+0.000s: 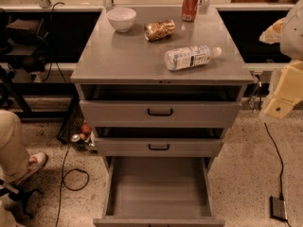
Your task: Place blue plastic bottle into bottom drawer
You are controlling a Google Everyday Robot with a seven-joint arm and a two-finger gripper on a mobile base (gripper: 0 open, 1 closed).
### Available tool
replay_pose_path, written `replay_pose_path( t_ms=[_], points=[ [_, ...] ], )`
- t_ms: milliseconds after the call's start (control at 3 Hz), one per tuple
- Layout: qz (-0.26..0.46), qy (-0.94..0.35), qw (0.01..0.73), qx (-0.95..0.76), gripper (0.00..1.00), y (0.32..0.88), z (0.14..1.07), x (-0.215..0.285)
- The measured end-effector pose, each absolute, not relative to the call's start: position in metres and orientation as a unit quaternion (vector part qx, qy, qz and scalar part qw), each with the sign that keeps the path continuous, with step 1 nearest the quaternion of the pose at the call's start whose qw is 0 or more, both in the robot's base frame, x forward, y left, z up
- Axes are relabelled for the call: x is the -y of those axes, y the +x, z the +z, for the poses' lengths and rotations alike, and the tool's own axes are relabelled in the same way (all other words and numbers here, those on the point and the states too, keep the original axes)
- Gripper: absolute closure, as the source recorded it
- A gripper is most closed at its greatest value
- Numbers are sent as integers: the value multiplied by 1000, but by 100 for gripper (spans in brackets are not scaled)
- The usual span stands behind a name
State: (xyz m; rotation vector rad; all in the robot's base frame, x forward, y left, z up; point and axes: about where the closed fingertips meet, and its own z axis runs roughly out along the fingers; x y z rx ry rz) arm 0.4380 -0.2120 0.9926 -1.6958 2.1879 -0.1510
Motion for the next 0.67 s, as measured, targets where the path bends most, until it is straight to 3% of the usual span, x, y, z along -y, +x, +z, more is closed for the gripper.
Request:
replay_pose_path(
  t_ms=[667],
  points=[
    [-53,-605,191,-771,0,469,988,216]
  ],
)
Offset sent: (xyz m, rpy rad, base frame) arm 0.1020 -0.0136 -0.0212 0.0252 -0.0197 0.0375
